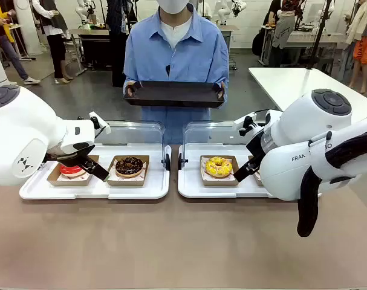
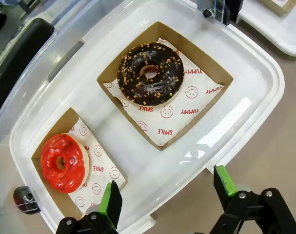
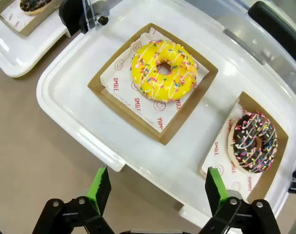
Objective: Provide the desired donut to the person.
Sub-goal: Pick up and lift the Paper togo box containing the Donut pointed at by the person.
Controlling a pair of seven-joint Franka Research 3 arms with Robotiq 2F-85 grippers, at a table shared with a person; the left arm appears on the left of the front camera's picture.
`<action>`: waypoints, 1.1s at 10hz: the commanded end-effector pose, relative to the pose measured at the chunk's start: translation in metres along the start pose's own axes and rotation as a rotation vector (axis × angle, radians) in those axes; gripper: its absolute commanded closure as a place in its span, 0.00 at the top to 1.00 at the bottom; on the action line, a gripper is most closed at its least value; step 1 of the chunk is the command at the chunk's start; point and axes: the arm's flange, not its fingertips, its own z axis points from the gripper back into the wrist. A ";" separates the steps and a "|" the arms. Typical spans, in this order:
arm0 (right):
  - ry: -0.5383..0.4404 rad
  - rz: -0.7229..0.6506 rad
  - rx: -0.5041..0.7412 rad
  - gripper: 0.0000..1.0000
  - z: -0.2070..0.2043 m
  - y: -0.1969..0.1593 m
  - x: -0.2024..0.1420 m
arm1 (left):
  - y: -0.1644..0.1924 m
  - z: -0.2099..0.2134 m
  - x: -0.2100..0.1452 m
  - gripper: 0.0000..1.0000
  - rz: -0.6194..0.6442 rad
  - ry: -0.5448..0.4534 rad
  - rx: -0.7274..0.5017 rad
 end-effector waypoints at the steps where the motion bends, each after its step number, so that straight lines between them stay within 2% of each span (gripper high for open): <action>1: 0.000 0.000 0.000 1.00 0.000 0.000 0.000 | 0.000 0.000 0.000 1.00 0.000 0.000 0.000; 11: 0.000 0.000 0.000 1.00 0.000 0.000 0.000 | 0.000 0.000 0.000 1.00 0.000 0.000 0.000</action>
